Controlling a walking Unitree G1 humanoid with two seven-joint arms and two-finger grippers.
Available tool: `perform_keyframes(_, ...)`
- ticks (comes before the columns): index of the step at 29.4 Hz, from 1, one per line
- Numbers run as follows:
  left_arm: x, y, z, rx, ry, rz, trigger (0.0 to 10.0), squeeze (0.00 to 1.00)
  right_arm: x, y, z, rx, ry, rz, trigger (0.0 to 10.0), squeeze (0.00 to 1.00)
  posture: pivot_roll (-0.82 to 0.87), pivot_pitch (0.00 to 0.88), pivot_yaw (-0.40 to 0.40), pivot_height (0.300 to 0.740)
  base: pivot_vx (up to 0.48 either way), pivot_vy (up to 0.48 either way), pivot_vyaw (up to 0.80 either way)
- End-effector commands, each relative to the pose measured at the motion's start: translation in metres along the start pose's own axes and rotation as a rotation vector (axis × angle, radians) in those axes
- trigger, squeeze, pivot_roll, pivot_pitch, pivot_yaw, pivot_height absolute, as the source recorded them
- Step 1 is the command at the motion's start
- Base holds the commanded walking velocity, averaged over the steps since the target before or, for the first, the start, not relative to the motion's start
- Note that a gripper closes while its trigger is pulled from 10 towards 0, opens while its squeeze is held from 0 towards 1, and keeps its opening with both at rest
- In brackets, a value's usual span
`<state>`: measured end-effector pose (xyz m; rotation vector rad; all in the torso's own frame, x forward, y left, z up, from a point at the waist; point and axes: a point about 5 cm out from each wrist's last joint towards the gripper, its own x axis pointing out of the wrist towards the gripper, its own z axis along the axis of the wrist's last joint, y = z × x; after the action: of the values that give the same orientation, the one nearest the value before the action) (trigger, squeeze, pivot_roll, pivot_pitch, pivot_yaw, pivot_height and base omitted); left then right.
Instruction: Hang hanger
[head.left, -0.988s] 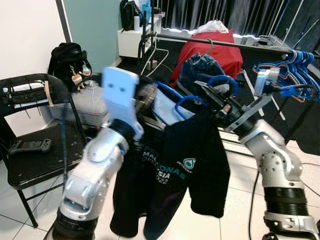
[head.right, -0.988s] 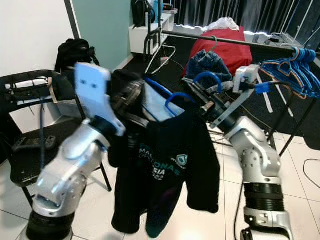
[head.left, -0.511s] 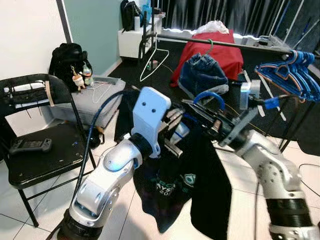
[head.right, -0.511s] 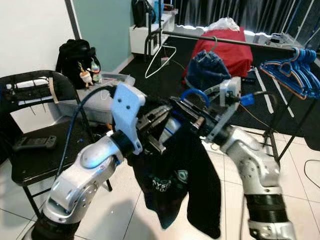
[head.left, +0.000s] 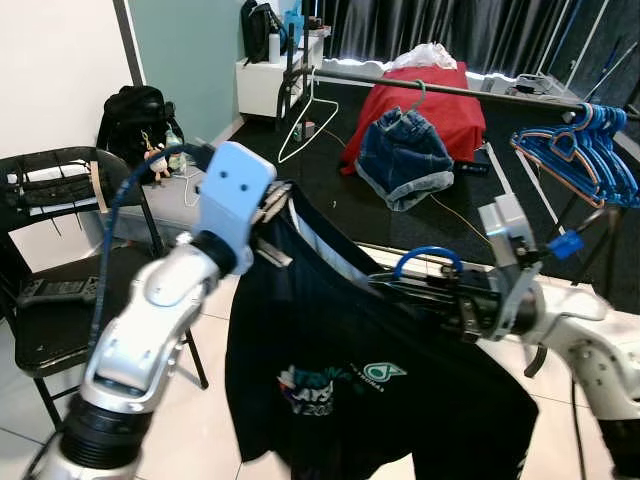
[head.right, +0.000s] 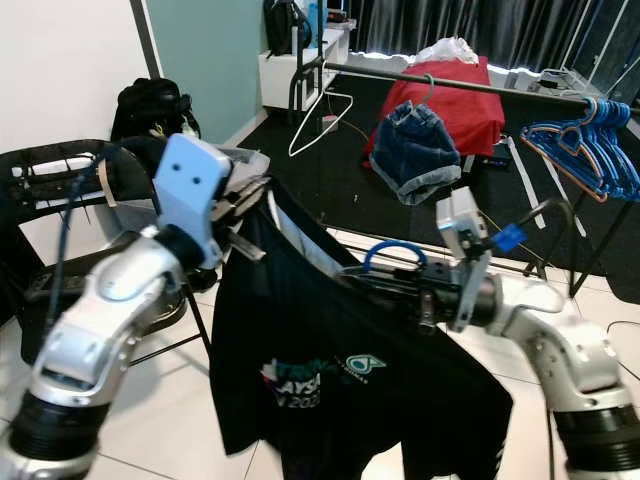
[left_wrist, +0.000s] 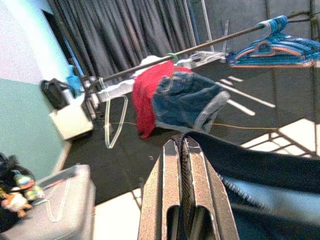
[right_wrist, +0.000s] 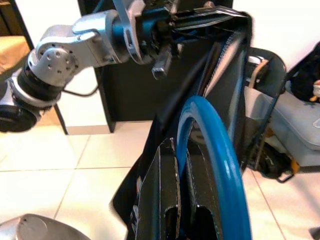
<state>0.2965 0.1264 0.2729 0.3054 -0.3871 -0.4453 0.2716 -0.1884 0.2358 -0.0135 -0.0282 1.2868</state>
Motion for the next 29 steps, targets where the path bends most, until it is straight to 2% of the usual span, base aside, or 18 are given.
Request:
perform_keyframes(1, -0.003, 0.004, 0.005, 0.018, -0.035, -0.023, 1.1, 0.0, -0.008, -0.004, 0.006, -0.029, 0.006, -0.029, 0.0, 0.0, -0.07, 0.0, -0.069, 0.736, 0.0, 0.0, 0.0)
perform_keyframes(3, -0.006, -0.003, 0.017, -0.01, -0.118, -0.137, 1.7, 0.0, -0.019, -0.01, 0.012, -0.045, -0.009, -0.072, 0.0, 0.0, -0.06, 0.0, -0.071, 0.736, 0.0, 0.0, 0.0)
perform_keyframes(6, -0.007, -0.008, 0.022, -0.029, -0.157, -0.187, 1.7, 0.0, -0.021, -0.011, 0.015, -0.046, -0.021, -0.081, 0.0, 0.0, -0.06, 0.0, -0.071, 0.736, 0.0, 0.0, 0.0)
perform_keyframes(7, -0.008, -0.016, 0.029, -0.06, -0.206, -0.255, 2.7, 0.0, -0.022, -0.01, 0.017, -0.042, -0.033, -0.064, 0.0, 0.0, -0.06, 0.0, -0.073, 0.736, 0.0, 0.0, 0.0)
perform_keyframes(8, -0.008, -0.016, 0.029, -0.06, -0.206, -0.255, 2.7, 0.0, -0.022, -0.01, 0.017, -0.042, -0.033, -0.064, 0.0, 0.0, -0.06, 0.0, -0.073, 0.736, 0.0, 0.0, 0.0)
perform_keyframes(9, -0.01, -0.036, 0.039, -0.119, -0.274, -0.391, 3.0, 0.0, -0.019, -0.003, 0.019, -0.021, -0.071, 0.015, 0.0, 0.0, -0.07, 0.0, -0.07, 0.736, 0.0, 0.0, 0.0)
perform_keyframes(10, -0.011, -0.045, 0.045, -0.156, -0.307, -0.453, 3.3, 0.0, -0.016, -0.001, 0.019, -0.017, -0.079, 0.034, 0.0, 0.0, -0.07, 0.0, -0.067, 0.736, 0.0, 0.0, 0.0)
perform_keyframes(11, -0.011, -0.045, 0.045, -0.156, -0.307, -0.453, 3.3, 0.0, -0.016, -0.001, 0.019, -0.017, -0.079, 0.034, 0.0, 0.0, -0.07, 0.0, -0.067, 0.736, 0.0, 0.0, 0.0)
perform_keyframes(12, -0.012, -0.052, 0.052, -0.202, -0.35, -0.512, 3.1, 0.0, -0.011, -0.005, 0.016, -0.022, -0.072, 0.018, 0.0, 0.0, -0.07, 0.0, -0.068, 0.736, 0.0, 0.0, 0.0)
perform_keyframes(13, -0.012, -0.053, 0.055, -0.218, -0.366, -0.524, 3.1, 0.0, -0.009, -0.008, 0.015, -0.027, -0.064, 0.0, 0.0, 0.0, -0.07, 0.0, -0.068, 0.736, 0.0, 0.0, 0.0)
perform_keyframes(16, -0.014, -0.058, 0.066, -0.295, -0.425, -0.597, 3.5, 0.0, 0.0, -0.014, 0.016, -0.044, -0.117, -0.05, 0.0, 0.0, -0.07, 0.0, -0.068, 0.736, 0.0, 0.0, 0.0)
perform_keyframes(19, -0.015, -0.06, 0.068, -0.309, -0.439, -0.618, 3.7, 0.0, 0.002, -0.016, 0.018, -0.045, -0.136, -0.062, 0.0, 0.0, -0.07, 0.0, -0.068, 0.736, 0.0, 0.0, 0.0)
perform_keyframes(20, -0.016, -0.065, 0.07, -0.333, -0.455, -0.656, 3.7, 0.0, 0.008, -0.021, 0.021, -0.055, -0.183, -0.098, 0.0, 0.0, -0.06, 0.0, -0.062, 0.736, 0.0, 0.0, 0.0)
perform_keyframes(23, -0.016, -0.07, 0.07, -0.355, -0.46, -0.672, 3.7, 0.0, 0.014, -0.025, 0.024, -0.058, -0.238, -0.135, 0.0, 0.0, -0.06, 0.0, -0.061, 0.736, 0.0, 0.0, 0.0)
perform_keyframes(26, -0.013, -0.073, 0.067, -0.339, -0.44, -0.656, 3.7, 0.0, 0.02, -0.022, 0.024, -0.046, -0.259, -0.106, 0.0, 0.0, -0.05, 0.0, -0.058, 0.736, 0.0, 0.0, 0.0)
perform_keyframes(28, -0.006, -0.066, 0.059, -0.301, -0.393, -0.57, 3.7, 0.0, 0.024, -0.016, 0.021, -0.034, -0.253, -0.065, 0.0, 0.0, -0.06, 0.0, -0.055, 0.736, 0.0, 0.0, 0.0)
perform_keyframes(29, -0.006, -0.066, 0.059, -0.301, -0.393, -0.57, 3.7, 0.0, 0.024, -0.016, 0.021, -0.034, -0.253, -0.065, 0.0, 0.0, -0.06, 0.0, -0.055, 0.736, 0.0, 0.0, 0.0)
